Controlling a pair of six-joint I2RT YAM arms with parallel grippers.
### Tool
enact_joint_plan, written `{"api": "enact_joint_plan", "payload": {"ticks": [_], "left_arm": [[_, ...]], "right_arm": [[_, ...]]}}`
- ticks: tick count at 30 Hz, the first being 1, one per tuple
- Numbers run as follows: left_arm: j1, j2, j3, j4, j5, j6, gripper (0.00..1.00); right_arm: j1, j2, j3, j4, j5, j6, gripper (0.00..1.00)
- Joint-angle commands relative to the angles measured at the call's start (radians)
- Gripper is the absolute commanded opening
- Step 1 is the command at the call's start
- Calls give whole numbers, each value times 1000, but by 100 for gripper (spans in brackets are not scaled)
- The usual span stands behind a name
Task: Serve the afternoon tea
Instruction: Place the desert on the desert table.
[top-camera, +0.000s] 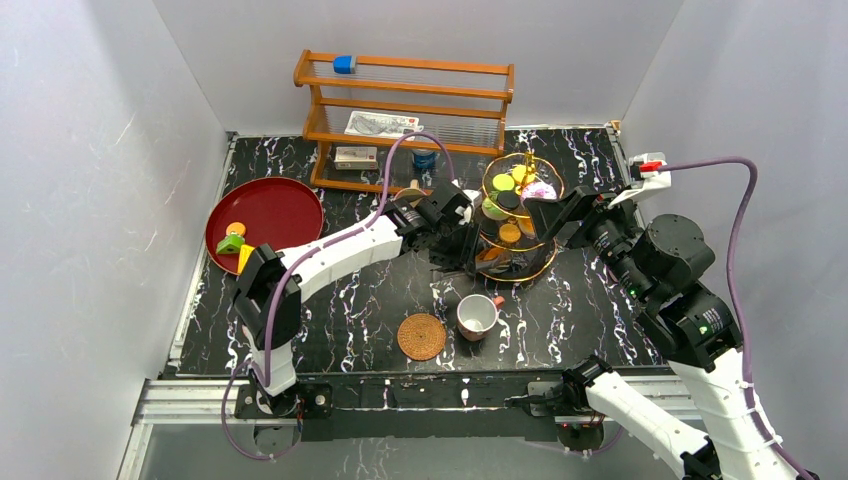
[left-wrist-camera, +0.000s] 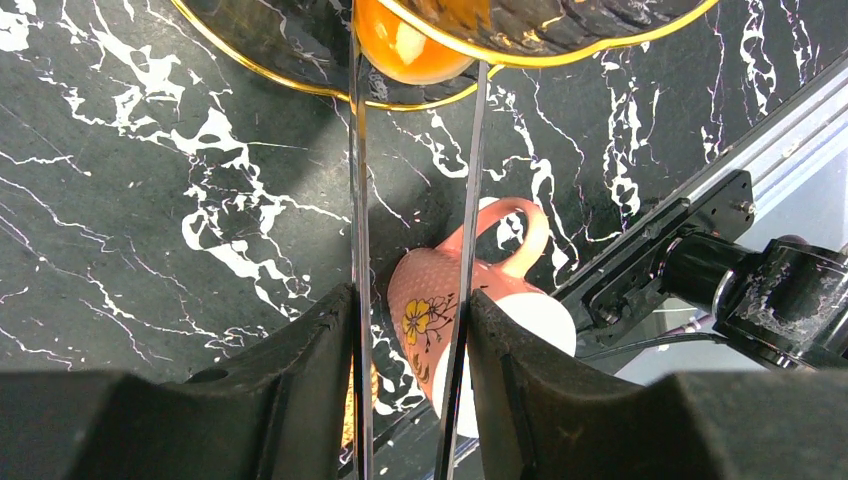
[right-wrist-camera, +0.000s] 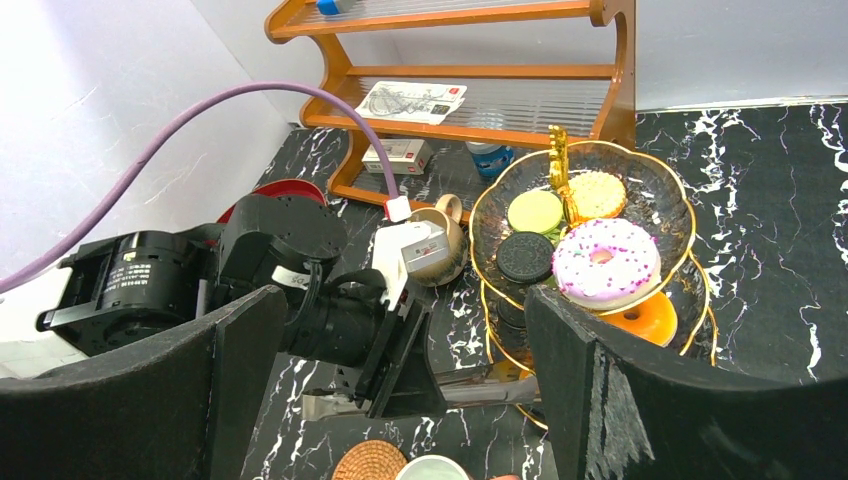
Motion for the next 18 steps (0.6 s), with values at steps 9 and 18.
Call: {"api": "enact_joint_plan", "payload": {"ticks": [9,18], "left_arm": [[-13,5,27,84,30,-20,38],[-14,44,48,102,51,-25,38]], "right_arm": [[3,-5,21,50,11,1,99],[3,-14,17,52,17,-5,99]]}}
